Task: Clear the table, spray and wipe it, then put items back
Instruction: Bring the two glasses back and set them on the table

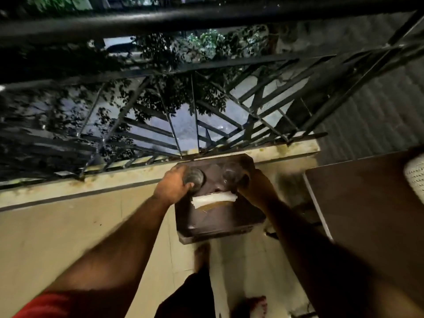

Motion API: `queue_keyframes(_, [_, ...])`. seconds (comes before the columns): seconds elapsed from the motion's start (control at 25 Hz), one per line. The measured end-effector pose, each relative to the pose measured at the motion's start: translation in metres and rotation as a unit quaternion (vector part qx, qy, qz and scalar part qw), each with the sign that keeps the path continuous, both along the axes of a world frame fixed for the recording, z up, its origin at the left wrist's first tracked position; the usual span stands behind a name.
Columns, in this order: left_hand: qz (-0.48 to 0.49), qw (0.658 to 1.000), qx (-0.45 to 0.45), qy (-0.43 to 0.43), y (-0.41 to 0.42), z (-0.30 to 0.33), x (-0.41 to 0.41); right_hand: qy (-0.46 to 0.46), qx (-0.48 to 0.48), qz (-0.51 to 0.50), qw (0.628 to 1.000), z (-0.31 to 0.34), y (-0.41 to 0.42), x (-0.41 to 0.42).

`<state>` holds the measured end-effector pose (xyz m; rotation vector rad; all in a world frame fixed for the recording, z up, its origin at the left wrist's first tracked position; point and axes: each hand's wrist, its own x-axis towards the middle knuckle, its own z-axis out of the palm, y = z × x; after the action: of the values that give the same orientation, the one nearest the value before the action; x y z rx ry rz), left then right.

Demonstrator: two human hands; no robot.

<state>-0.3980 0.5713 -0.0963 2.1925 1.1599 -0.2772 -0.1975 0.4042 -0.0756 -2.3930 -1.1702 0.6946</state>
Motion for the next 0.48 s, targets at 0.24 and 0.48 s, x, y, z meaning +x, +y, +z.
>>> queue_keyframes(0.24, [-0.053,0.997,-0.01,0.051,0.019,-0.062,0.03,-0.043,-0.134,0.019,0.99,-0.068,0.045,0.015])
queue_keyframes(0.48, [-0.114,0.989,0.008,0.093,0.021,-0.12,0.039,-0.057,-0.234,0.061,0.969,-0.127,0.079,0.015])
